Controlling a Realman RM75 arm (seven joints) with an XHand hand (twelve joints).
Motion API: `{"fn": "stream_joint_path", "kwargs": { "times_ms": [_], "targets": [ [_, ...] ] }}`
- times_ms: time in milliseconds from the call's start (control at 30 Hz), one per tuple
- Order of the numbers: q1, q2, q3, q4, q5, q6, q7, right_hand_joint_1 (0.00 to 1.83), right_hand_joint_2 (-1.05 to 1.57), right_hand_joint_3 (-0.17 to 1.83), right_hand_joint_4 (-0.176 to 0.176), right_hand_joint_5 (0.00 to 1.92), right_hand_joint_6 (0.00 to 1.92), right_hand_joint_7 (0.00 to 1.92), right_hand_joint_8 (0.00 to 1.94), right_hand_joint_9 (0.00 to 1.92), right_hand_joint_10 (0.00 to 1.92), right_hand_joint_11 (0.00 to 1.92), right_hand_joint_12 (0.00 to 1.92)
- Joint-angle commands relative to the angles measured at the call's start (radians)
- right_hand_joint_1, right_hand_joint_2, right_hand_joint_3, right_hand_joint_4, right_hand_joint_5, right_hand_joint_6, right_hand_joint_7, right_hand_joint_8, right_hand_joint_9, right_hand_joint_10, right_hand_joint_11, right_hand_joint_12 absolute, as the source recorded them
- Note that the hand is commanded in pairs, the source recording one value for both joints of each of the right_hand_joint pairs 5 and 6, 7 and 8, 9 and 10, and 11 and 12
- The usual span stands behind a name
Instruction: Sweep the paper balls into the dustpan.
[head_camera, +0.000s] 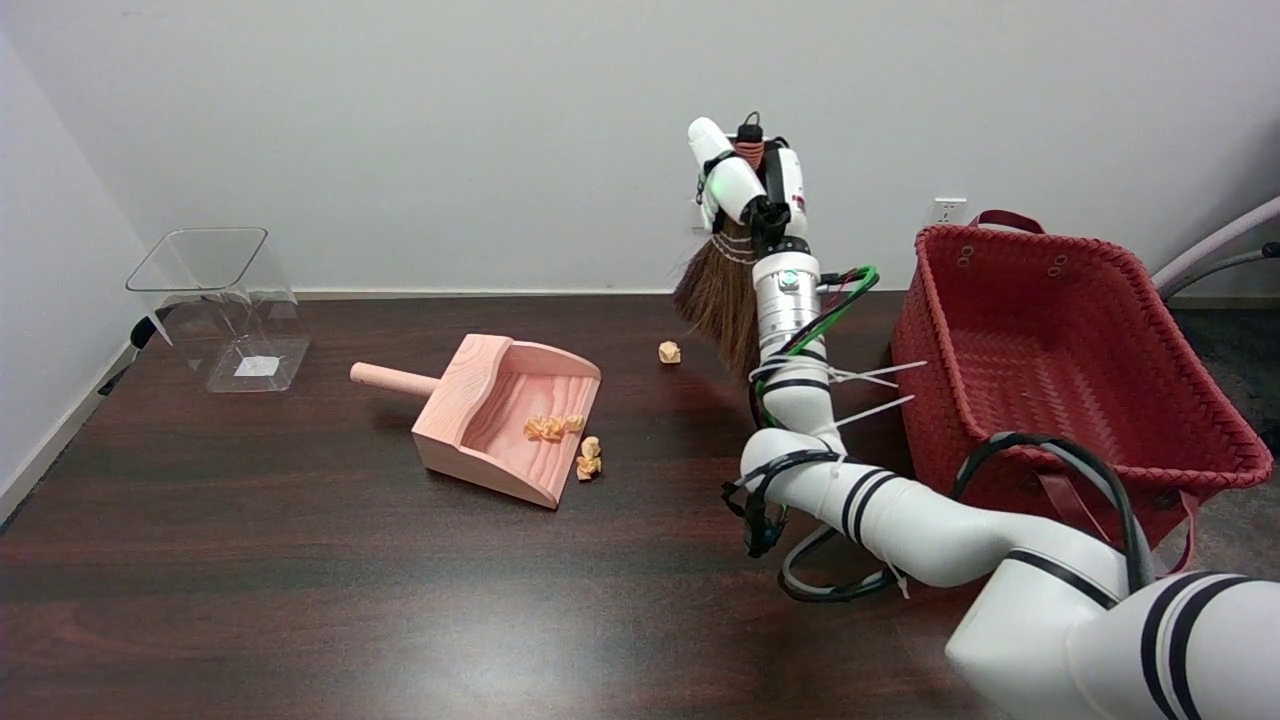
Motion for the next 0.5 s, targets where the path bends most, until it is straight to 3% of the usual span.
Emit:
{"fn": "stream_joint_path", "kwargs": {
  "times_ms": [33,500],
  "targets": [
    [0.073,-0.048,-0.002,-0.131,-0.201,-0.040,-0.012,0.62,1.57,0.18,0.000,1.92,1.92,1.92,1.92,1.92,1.92,1.92,1.92],
    [0.099,-0.080,-0.005,-0.191,-0.290,-0.056,-0.059,0.60,1.57,0.18,0.000,1.92,1.92,1.92,1.92,1.92,1.92,1.92,1.92]
  ]
}}
